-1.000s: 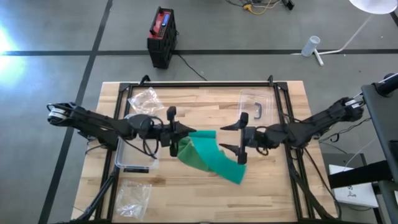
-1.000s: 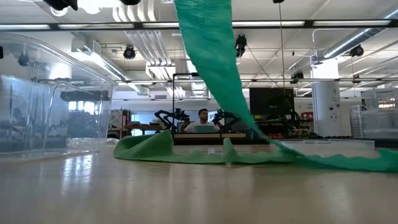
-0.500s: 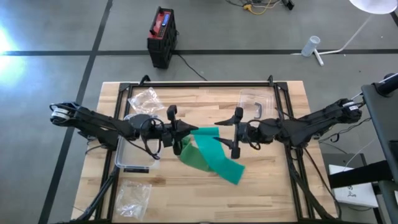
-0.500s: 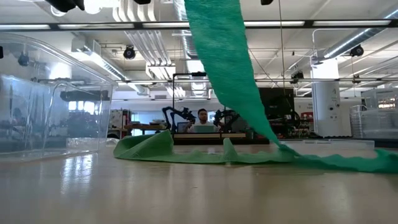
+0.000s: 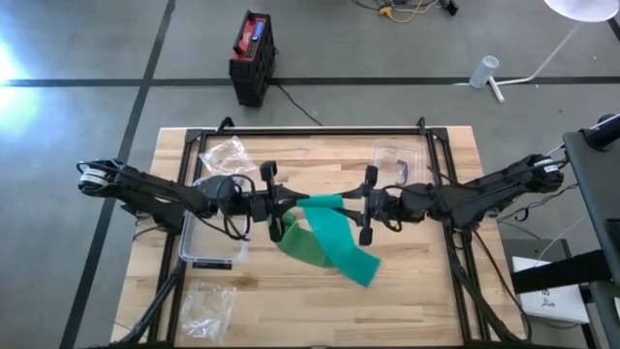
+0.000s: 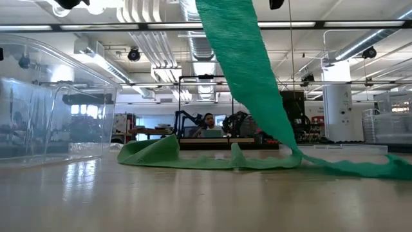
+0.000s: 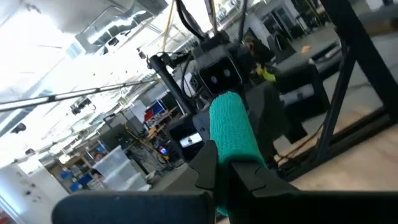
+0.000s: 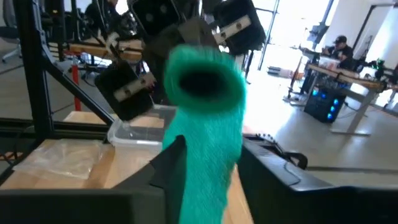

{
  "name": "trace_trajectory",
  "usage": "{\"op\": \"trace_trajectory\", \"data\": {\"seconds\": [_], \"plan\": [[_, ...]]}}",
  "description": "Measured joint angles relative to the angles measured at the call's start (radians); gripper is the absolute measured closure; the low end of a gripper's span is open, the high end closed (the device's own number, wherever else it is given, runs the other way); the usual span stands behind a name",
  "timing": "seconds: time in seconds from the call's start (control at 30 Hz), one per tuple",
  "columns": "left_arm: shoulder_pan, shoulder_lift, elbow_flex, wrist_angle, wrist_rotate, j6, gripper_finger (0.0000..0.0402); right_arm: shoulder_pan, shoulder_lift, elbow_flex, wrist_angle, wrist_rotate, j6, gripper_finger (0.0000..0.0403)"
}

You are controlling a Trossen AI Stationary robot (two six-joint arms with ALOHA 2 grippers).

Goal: Roll bandage
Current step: Roll the light green bandage

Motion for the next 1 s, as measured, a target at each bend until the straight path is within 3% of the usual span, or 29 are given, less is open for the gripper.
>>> {"op": "trace_trajectory", "data": {"seconds": [0.23, 0.43, 0.6, 1.0], "plan": [[0.0, 0.0, 0.0, 0.038, 0.001, -0.182, 0.0401, -0.015, 0.0, 0.0, -0.014, -0.016, -0.005, 0.0394], [0.0, -0.001, 0.0, 0.039, 0.01, -0.417, 0.0401, -0.04, 0.0, 0.0, -0.012, -0.014, -0.028, 0.0397], [0.0, 0.0, 0.0, 0.025, 0.116, -0.561, 0.0401, -0.056, 0.0, 0.001, 0.0, 0.038, -0.103, 0.04], [0.001, 0.0, 0.0, -0.047, 0.139, -0.643, 0.0401, -0.094, -0.001, 0.002, 0.048, 0.117, -0.273, 0.0402]]}}
